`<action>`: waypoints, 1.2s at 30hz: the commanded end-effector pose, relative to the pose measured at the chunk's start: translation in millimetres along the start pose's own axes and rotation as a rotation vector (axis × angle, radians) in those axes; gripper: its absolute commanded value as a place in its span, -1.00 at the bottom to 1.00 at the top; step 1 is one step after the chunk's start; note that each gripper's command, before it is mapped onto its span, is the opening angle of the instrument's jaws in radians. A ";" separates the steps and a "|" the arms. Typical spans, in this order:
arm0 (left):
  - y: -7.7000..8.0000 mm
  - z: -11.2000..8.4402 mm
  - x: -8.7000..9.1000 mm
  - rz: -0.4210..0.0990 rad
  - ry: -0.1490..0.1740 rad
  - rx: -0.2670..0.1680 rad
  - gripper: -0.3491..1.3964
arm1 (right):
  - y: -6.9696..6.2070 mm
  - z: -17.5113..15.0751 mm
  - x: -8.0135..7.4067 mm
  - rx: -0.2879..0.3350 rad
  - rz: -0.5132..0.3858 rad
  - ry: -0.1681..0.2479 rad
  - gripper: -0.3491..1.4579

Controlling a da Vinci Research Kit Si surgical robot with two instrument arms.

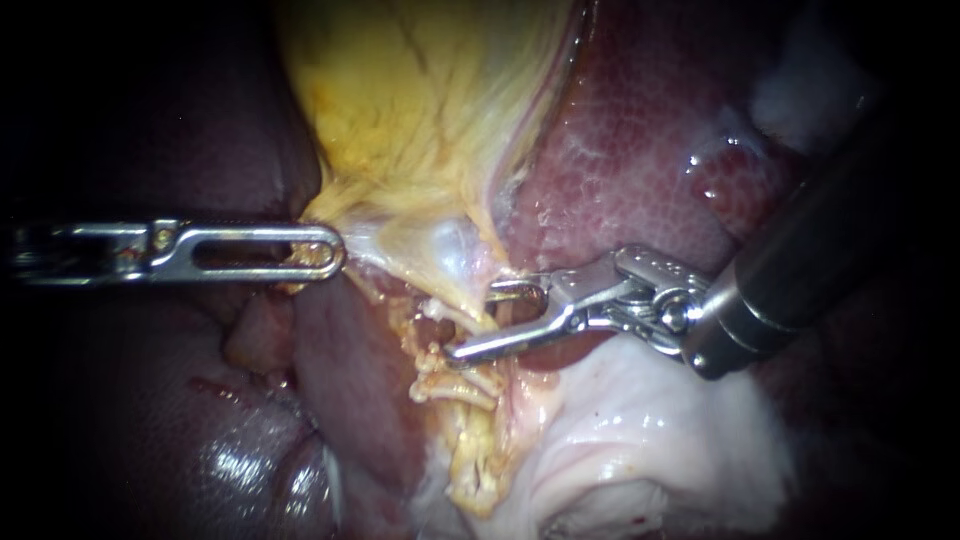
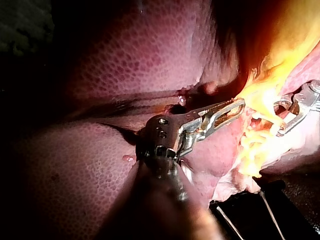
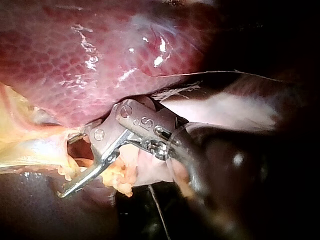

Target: Going back third clip left tube

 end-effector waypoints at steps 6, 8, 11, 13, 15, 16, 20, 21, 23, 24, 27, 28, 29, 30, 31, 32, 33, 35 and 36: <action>0.0 0.1 0.0 0.000 0.000 0.000 -1.00 | 0.0 3.4 -1.8 0.026 -0.012 -0.012 0.05; 0.0 0.1 0.0 0.000 0.000 0.000 -1.00 | -0.2 4.6 -2.6 0.045 -0.012 -0.021 0.05; 0.0 0.0 0.0 0.000 0.000 0.000 -1.00 | -0.8 5.6 -3.3 0.071 -0.005 -0.033 0.05; 0.1 0.0 0.0 0.000 0.000 0.000 -1.00 | -1.1 6.0 -3.4 0.082 -0.006 -0.037 0.05; 0.2 0.1 0.0 0.000 0.000 0.001 -1.00 | -1.4 6.2 -3.3 0.087 -0.006 -0.039 0.05; 0.2 0.1 0.0 0.000 0.000 0.001 -1.00 | -1.4 6.3 -3.3 0.087 -0.006 -0.039 0.05; 0.3 0.2 0.0 0.001 0.000 0.000 -1.00 | -0.6 6.7 -3.1 0.075 -0.005 -0.033 0.05; 0.2 0.2 0.0 0.001 0.000 0.000 -1.00 | -0.1 6.8 -3.0 0.062 -0.005 -0.028 0.05; 0.2 0.2 0.1 0.001 0.000 0.000 -1.00 | 0.8 7.0 -2.9 0.047 -0.005 -0.023 0.05; 0.2 0.2 0.0 0.001 0.000 0.000 -1.00 | 1.4 7.1 -2.9 0.035 -0.006 -0.017 0.05; 0.2 0.2 0.1 0.001 0.000 0.000 -1.00 | 2.6 7.0 -2.9 0.014 0.000 -0.010 0.05; 0.2 0.2 0.1 0.001 0.000 0.000 -1.00 | 2.9 6.9 -2.9 0.009 0.000 -0.008 0.05; 0.2 0.2 0.1 0.001 0.000 0.000 -1.00 | 3.1 6.8 -2.9 0.002 -0.006 -0.005 0.05; 0.2 0.2 0.1 0.001 -0.001 0.000 -1.00 | 3.4 6.7 -2.9 -0.006 -0.006 -0.002 0.05; 0.2 0.2 0.1 0.001 -0.001 0.000 -1.00 | 3.6 6.6 -2.9 -0.007 -0.012 -0.002 0.05; 0.2 0.2 0.1 0.001 -0.001 0.000 -1.00 | 3.7 6.5 -2.9 -0.010 -0.011 -0.001 0.05; 0.2 0.2 0.1 0.001 -0.001 0.000 -1.00 | 3.9 6.5 -2.8 -0.015 -0.017 0.001 0.05; 0.2 0.2 0.1 0.001 -0.001 0.000 -1.00 | 4.0 6.4 -2.8 -0.020 -0.023 0.003 0.05; 0.2 0.2 0.1 0.001 -0.001 0.000 -1.00 | 4.1 6.3 -2.7 -0.023 -0.028 0.004 0.05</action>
